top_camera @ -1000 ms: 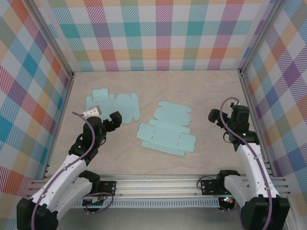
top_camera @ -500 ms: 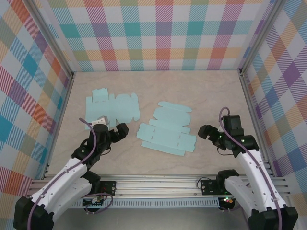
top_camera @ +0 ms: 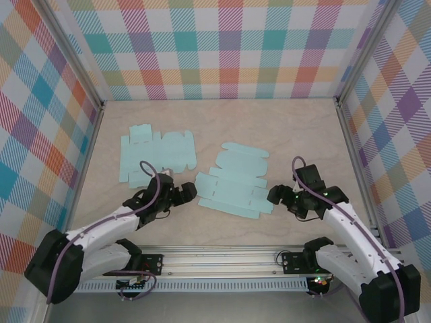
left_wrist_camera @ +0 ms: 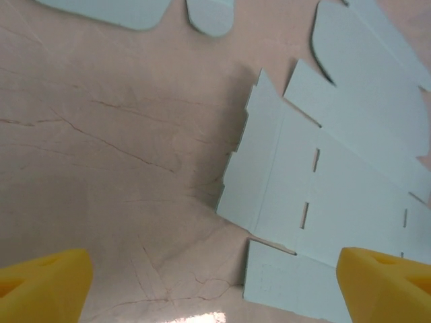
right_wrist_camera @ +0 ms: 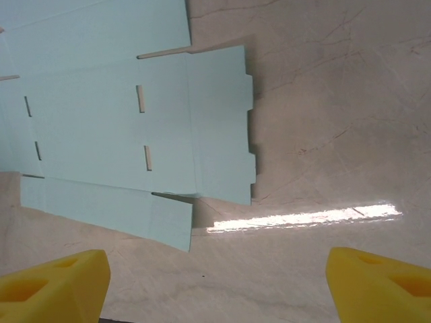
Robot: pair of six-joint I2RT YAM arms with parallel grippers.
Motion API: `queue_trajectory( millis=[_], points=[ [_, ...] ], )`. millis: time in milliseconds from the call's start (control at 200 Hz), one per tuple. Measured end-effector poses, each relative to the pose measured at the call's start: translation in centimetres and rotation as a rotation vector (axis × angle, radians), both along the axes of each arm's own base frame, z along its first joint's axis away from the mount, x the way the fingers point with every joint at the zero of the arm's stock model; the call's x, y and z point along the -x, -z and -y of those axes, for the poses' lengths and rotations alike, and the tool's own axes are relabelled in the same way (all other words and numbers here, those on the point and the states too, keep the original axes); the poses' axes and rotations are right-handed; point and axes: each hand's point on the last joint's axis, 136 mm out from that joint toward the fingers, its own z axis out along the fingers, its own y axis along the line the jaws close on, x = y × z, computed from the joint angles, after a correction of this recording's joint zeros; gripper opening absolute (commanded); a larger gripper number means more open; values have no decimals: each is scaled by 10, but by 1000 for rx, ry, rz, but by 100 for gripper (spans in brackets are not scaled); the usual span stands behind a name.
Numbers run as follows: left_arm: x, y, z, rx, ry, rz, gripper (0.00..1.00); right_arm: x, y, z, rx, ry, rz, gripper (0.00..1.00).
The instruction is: Fold the paper box
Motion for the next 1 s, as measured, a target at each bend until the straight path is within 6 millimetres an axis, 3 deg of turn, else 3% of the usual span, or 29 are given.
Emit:
queue_trajectory(
  millis=[155, 460, 765, 845, 1000],
  points=[
    [-8, 18, 12, -32, 51, -30, 80, -4, 2, -2, -11, 8, 6, 85],
    [-42, 22, 43, -59, 164, 34, 65, -15, -4, -8, -39, 8, 54, 85],
    [-46, 37, 57, -59, 241, 31, 15, -22, -8, -15, -67, -9, 81, 86],
    [-49, 32, 62, -57, 266, 50, 0, -25, -12, -19, -82, -32, 104, 88],
    [-68, 4, 77, -92, 355, 163, 0, -38, -33, -35, -129, -122, 192, 87]
  ],
)
